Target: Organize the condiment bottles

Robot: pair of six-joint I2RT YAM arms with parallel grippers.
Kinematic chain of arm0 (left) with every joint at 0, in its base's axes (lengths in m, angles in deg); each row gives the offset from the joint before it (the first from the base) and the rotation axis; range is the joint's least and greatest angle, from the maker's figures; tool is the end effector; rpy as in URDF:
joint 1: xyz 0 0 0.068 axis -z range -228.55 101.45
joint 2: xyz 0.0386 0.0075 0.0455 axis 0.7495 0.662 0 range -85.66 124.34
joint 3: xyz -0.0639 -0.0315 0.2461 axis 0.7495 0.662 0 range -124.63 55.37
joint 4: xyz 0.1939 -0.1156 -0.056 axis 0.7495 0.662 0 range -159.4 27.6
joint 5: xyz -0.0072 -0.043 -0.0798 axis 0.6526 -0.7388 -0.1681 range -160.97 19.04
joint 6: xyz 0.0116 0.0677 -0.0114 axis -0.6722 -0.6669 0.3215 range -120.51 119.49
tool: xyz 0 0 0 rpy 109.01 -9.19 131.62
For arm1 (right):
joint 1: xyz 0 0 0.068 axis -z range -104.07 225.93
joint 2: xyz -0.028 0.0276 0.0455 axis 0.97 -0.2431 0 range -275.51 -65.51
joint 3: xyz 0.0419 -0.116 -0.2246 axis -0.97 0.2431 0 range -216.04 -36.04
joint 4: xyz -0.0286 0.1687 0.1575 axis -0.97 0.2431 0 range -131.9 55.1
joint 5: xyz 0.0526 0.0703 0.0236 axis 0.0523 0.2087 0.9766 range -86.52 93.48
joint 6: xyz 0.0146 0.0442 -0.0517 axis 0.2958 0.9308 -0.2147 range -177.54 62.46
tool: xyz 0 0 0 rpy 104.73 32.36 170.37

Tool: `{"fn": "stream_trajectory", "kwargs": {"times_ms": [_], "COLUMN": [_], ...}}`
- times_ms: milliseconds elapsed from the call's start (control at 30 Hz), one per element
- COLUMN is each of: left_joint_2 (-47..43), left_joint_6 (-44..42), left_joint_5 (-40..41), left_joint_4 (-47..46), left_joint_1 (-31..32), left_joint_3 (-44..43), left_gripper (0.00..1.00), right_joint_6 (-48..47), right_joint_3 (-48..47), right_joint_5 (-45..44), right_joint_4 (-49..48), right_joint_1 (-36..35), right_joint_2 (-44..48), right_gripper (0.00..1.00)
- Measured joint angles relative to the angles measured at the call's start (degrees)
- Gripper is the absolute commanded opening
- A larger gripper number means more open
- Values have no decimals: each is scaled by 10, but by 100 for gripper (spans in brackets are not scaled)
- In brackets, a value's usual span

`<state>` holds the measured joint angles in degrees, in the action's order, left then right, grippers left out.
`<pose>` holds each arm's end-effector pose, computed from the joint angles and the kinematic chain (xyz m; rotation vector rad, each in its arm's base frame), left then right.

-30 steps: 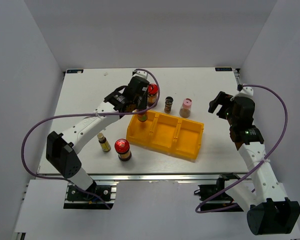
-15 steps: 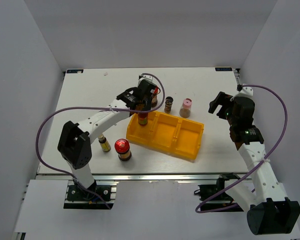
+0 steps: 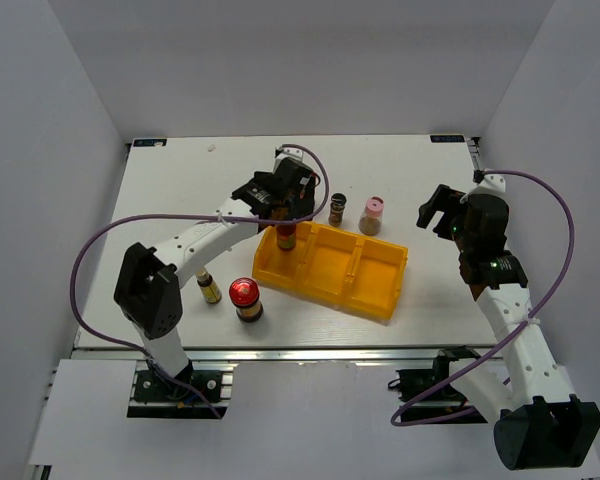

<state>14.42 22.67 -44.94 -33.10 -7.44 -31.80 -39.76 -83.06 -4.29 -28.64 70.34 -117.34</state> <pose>0.2926 -0.2223 0.2727 0.1637 2.3130 -0.0052 0.2090 0.0126 0.3091 0.2923 1.8630 0.1514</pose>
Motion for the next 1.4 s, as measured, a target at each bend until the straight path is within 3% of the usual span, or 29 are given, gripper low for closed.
{"fn": "stream_trajectory", "kwargs": {"times_ms": [333, 567, 767, 900, 1100, 1400], "left_joint_2": [-104, -292, -347, -386, -451, -417], "left_joint_6": [58, 192, 345, 396, 414, 340], "left_joint_5": [25, 91, 148, 156, 158, 105], "left_joint_4": [59, 163, 320, 371, 372, 269], "left_joint_1": [0, 0, 0, -1, -16, -110], "left_joint_3": [4, 88, 169, 239, 270, 348], "left_gripper": [98, 98, 98, 98, 98, 98], "right_joint_6": [0, 0, 0, 1, 2, 2], "right_joint_3": [0, 0, 0, 0, 0, 0], "right_joint_5": [5, 11, 19, 23, 39, 54], "right_joint_4": [0, 0, 0, 0, 2, 3], "right_joint_1": [0, 0, 0, 0, 0, 0], "right_joint_2": [0, 0, 0, -3, -15, -14], "right_gripper": [89, 89, 89, 89, 89, 89]}}
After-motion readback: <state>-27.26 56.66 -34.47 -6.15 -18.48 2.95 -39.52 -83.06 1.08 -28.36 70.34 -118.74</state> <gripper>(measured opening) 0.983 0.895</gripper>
